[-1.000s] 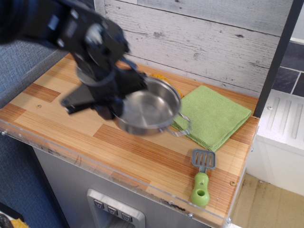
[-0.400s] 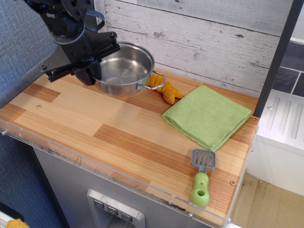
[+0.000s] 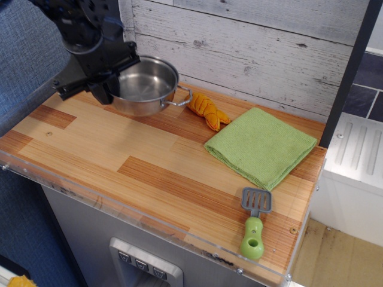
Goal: PICK UP THE VESSEL AND PUT ANOTHER SIDE OF THE TABLE
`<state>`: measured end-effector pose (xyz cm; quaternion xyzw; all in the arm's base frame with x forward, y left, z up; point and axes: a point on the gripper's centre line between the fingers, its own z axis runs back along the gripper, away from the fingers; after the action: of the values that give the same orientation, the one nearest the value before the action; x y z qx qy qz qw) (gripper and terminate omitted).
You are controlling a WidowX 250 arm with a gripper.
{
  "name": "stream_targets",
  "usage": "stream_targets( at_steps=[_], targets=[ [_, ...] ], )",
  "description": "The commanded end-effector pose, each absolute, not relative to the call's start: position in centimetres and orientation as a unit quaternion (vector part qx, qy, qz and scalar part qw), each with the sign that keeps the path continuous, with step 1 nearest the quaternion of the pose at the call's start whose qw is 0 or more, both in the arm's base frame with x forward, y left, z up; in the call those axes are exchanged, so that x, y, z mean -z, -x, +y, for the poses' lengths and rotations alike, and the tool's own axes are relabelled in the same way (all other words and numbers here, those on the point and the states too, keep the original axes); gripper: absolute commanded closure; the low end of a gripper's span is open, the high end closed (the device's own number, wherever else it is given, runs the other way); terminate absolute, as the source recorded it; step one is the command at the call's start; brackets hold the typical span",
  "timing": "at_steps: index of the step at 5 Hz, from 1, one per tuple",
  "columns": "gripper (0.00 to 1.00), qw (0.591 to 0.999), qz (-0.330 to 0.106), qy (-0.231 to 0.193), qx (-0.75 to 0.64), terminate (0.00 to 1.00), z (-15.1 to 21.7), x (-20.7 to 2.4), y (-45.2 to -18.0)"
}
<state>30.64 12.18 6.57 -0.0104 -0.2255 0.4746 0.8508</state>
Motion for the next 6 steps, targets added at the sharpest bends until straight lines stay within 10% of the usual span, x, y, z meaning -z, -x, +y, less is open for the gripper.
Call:
stream_targets(
  at_steps=[1,3,4,6],
  targets=[
    [1.00,0.832,-0.236,0.001,-0.502,0.00,14.9,-5.6,-31.6],
    [1.00,0.826,-0.231,-0.002,-0.514,0.00,15.6,-4.2,-32.4],
    [0.00,0.823,-0.215,0.009,-0.525,0.00,15.3,-3.6,-32.4],
    [0.00,0.828,-0.213,0.032,-0.517,0.00,15.1,-3.8,-32.3]
  ],
)
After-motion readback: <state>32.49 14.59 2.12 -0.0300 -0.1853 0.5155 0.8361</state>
